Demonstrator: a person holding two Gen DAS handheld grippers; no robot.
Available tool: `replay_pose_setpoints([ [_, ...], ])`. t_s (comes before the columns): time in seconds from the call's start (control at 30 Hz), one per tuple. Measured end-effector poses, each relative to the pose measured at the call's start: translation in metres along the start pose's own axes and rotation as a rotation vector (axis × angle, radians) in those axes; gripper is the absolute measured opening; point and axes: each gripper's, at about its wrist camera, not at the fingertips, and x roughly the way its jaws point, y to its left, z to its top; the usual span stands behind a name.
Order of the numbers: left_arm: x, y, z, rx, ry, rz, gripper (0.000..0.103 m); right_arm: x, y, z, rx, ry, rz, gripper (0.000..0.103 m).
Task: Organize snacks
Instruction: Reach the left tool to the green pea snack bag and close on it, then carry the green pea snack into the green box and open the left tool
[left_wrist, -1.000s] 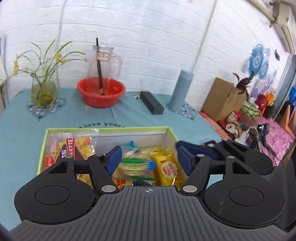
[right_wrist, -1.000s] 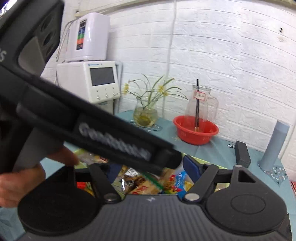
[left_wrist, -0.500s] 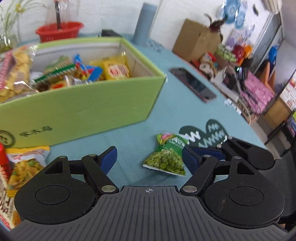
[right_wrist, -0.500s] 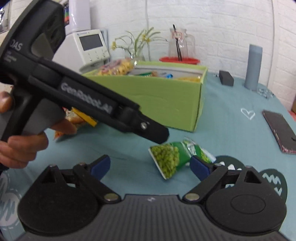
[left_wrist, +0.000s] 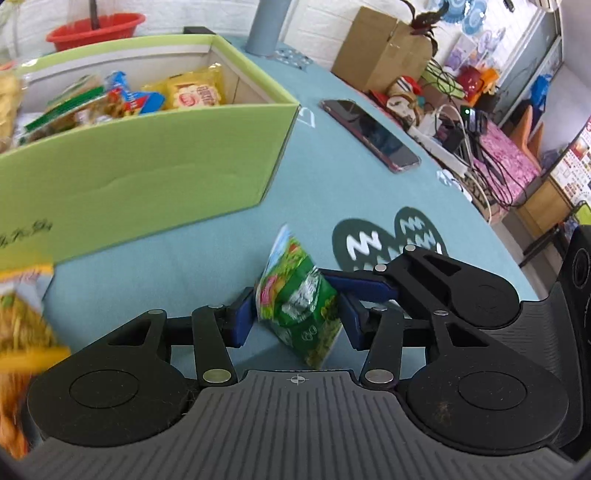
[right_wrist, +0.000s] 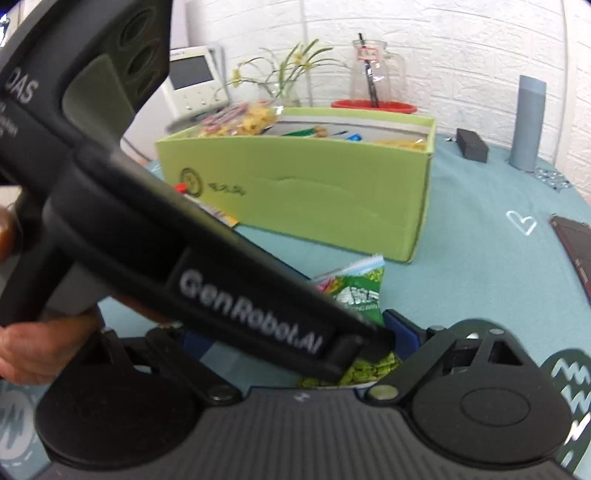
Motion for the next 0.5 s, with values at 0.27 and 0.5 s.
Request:
replay_pose_setpoints([
  [0.27,-0.028,-0.007,-0.047,-0.007,-0.061,0.038,0.032,-0.021,0.032,-0.023,-0.035,0.012,0.04,0.092],
  [0.5,-0.059,-0.001,-0.062,-0.012,-0.14,0.118,0.061,-0.052,0.031,-0.024,-0.055,-0.029,-0.045,0.092],
])
